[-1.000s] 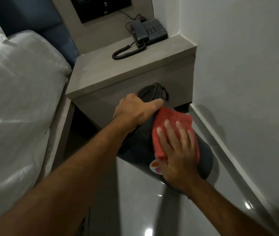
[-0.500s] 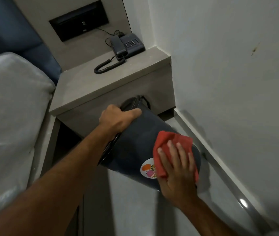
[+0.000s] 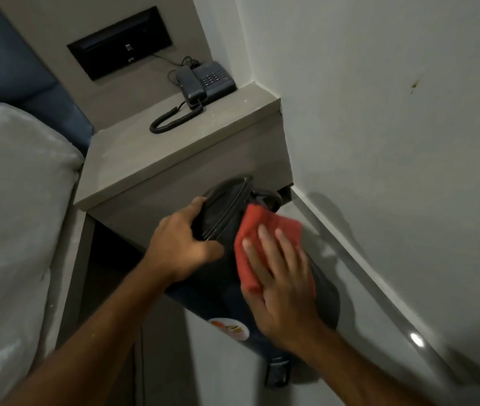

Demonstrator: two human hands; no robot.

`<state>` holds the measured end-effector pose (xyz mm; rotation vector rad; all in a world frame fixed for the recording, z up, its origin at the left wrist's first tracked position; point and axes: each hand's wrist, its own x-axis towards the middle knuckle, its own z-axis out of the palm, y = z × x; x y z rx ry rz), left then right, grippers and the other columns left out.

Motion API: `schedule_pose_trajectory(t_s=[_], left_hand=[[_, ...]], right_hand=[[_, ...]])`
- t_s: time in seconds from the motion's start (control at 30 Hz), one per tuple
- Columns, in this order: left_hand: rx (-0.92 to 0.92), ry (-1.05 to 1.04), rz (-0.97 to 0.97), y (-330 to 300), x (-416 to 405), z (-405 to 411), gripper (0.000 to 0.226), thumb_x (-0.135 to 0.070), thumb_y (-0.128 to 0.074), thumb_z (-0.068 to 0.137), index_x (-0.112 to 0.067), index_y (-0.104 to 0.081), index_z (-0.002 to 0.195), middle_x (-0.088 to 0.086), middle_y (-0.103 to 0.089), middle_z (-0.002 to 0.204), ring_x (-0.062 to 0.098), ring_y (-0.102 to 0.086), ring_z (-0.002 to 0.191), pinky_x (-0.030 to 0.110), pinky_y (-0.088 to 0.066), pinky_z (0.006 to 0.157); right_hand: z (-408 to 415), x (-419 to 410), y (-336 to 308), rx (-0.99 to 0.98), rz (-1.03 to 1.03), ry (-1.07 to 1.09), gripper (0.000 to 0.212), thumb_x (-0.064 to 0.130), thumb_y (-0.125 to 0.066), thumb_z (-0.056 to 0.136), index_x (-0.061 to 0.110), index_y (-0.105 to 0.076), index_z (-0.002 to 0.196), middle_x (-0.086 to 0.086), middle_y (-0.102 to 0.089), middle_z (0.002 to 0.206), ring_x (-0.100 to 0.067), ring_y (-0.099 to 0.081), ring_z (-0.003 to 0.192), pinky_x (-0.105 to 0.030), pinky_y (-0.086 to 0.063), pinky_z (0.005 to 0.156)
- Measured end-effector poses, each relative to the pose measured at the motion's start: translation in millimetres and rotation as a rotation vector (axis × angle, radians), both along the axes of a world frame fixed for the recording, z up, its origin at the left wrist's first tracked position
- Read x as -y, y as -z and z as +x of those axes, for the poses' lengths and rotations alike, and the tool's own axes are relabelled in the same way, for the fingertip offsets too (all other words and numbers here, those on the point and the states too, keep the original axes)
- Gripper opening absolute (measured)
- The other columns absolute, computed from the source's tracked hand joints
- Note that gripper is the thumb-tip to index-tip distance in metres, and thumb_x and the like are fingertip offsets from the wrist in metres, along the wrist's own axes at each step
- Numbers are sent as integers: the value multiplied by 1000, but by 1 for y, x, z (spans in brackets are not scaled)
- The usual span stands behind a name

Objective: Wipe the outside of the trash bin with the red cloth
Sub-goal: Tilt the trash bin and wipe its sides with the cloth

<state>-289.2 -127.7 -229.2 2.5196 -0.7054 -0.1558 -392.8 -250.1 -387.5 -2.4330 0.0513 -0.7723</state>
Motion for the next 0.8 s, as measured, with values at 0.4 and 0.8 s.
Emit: schedule_pose_trajectory(t_s=[0.4, 0.8], left_hand=[[-16, 110, -22, -3, -14, 2, 101, -44, -62, 44, -21, -49, 141, 1, -66, 118, 11, -62, 102, 28, -50, 84], [-54, 14, -50, 8, -36, 23, 77, -38, -66, 42, -54, -57, 117, -16, -71, 92, 9, -67, 83, 35, -52, 74]], right_hand=[[50, 34, -17, -373, 743, 353, 66, 67, -14, 95, 33, -42, 144, -6, -57, 138, -28, -52, 125, -53, -37, 109], [-21, 46, 71, -498, 500, 396, 61, 55, -28, 101, 20, -40, 149, -17, -50, 147, -35, -48, 130, -48, -39, 105]])
